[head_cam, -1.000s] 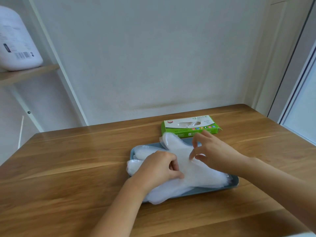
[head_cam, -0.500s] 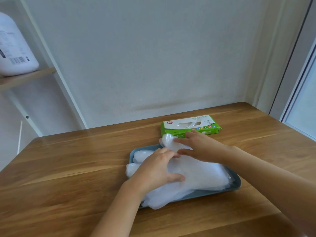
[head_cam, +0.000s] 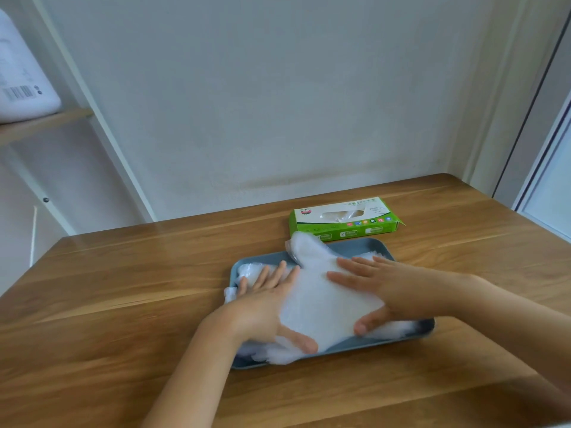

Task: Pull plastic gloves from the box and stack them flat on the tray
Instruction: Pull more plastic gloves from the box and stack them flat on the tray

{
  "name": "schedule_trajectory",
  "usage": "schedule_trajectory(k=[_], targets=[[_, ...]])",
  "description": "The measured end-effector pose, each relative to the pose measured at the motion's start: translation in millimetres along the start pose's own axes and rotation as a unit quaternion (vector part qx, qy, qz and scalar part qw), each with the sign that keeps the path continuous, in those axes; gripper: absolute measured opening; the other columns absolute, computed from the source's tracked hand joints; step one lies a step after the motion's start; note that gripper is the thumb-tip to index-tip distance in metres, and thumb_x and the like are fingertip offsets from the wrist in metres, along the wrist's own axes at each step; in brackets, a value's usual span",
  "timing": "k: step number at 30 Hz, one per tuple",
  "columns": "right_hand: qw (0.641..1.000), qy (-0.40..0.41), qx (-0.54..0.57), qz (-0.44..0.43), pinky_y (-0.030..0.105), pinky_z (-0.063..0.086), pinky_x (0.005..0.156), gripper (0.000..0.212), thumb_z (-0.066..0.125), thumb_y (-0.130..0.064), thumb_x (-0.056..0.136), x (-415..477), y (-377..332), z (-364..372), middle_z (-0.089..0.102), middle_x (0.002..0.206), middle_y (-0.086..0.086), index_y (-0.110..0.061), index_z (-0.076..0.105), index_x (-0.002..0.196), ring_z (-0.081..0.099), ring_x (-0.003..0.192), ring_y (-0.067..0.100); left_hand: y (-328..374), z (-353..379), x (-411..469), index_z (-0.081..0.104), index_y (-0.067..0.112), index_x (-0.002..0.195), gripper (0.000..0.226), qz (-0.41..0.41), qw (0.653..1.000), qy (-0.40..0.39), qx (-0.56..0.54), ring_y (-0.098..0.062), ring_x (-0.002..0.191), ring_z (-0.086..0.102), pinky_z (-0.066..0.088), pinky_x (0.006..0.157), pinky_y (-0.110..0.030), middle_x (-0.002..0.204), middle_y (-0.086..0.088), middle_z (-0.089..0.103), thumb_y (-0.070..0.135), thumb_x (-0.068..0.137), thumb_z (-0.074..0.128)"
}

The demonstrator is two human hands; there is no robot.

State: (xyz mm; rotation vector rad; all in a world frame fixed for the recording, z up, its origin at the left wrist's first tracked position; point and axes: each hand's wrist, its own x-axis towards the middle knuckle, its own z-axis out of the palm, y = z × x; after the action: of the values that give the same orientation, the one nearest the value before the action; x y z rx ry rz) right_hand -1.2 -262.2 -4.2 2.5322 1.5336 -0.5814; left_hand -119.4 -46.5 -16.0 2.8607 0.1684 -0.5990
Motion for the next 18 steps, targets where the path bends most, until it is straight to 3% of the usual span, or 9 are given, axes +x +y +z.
schedule_trajectory(k=[5,8,10,12,15,18], targets=[[0.997,-0.062,0.001,0.035,0.042,-0.004,0.117,0.110,0.067,-0.066,0.071,-7,17,-21,-0.018,0.156,-0.018,-0.048,-0.013,0.145,-0.014,0.145,0.017,-11,-8,-14,-0.020,0.032,0.150,0.119,-0.042,0.998,-0.023,0.044,-0.019,0.146,-0.022,-0.011,0.120,-0.041,0.157,0.006,-0.028,0.067,0.074,0.065],[0.996,-0.061,0.030,0.048,0.039,0.014,0.117,0.104,0.073,-0.062,0.068,-7,24,-31,0.002,0.157,-0.023,-0.051,0.007,0.147,0.007,0.146,0.013,-6,-19,-21,-0.010,0.032,0.153,0.115,-0.051,0.998,-0.036,0.018,-0.017,0.149,-0.012,-0.002,0.120,-0.035,0.161,0.006,-0.016,0.066,0.074,0.067],[0.995,0.027,0.094,0.034,0.025,0.031,0.106,0.074,0.069,-0.061,0.073,1,30,-37,0.035,0.147,-0.025,-0.049,0.037,0.138,0.037,0.132,0.003,-2,-34,-25,0.012,0.031,0.154,0.099,-0.043,0.998,-0.019,-0.029,-0.015,0.147,0.015,0.019,0.114,-0.026,0.161,0.009,0.012,0.064,0.076,0.066],[0.978,0.161,0.133,0.026,0.021,0.041,0.093,0.044,0.064,-0.054,0.082,17,41,-45,0.054,0.130,-0.021,-0.044,0.055,0.125,0.054,0.112,0.003,-1,-53,-22,0.033,0.025,0.148,0.082,-0.032,0.997,0.023,-0.070,-0.010,0.135,0.038,0.031,0.103,-0.020,0.151,0.008,0.037,0.060,0.080,0.063],[0.947,0.289,0.133,0.044,0.023,0.037,0.081,0.029,0.057,-0.035,0.093,48,62,-56,0.058,0.123,-0.008,-0.033,0.059,0.122,0.054,0.101,0.012,-7,-76,-2,0.047,0.025,0.141,0.088,-0.051,0.985,0.101,-0.134,-0.006,0.121,0.053,0.039,0.103,-0.023,0.139,0.007,0.053,0.072,0.067,0.058],[0.935,0.311,0.159,0.061,0.022,0.031,0.079,0.023,0.054,-0.028,0.096,81,77,-59,0.053,0.118,-0.002,-0.027,0.063,0.117,0.049,0.093,0.013,-10,-88,32,0.056,0.024,0.131,0.073,-0.046,0.968,0.161,-0.188,-0.007,0.110,0.059,0.044,0.103,-0.031,0.125,0.006,0.062,0.068,0.073,0.059]])
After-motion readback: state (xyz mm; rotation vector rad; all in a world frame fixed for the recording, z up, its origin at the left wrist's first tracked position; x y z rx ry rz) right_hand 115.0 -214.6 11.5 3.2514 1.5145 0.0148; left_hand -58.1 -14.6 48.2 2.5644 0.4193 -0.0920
